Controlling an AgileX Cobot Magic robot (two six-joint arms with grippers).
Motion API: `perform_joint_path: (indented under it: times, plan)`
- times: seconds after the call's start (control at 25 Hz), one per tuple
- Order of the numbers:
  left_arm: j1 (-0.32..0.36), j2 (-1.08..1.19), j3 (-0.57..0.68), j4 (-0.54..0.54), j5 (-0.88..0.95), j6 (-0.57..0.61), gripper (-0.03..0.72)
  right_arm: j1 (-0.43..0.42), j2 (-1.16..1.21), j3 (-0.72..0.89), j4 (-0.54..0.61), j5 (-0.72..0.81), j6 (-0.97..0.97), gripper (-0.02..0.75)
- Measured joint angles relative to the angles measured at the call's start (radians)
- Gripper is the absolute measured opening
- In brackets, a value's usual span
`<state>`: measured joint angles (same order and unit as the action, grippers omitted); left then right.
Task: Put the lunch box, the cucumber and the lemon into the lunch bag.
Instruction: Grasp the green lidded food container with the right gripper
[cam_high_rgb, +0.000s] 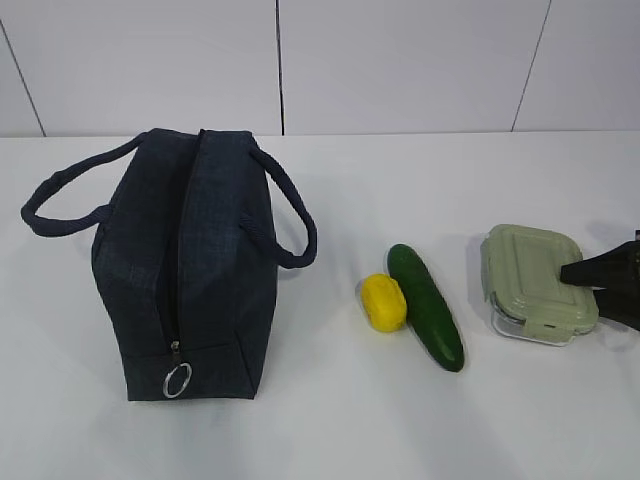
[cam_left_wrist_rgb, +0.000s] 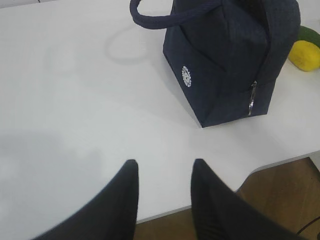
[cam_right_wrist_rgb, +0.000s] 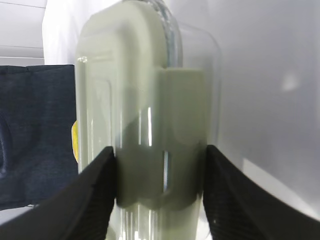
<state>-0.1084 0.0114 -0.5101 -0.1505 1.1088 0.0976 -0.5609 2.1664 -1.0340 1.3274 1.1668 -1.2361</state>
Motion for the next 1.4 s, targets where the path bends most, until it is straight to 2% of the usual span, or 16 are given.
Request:
perform_joint_path:
  times: [1.4]
  plan:
    - [0.0,0.0,0.0,0.0,0.0,0.0,0.238,0.0,-0.01,0.0,-0.03,-0.003,0.085,0.393]
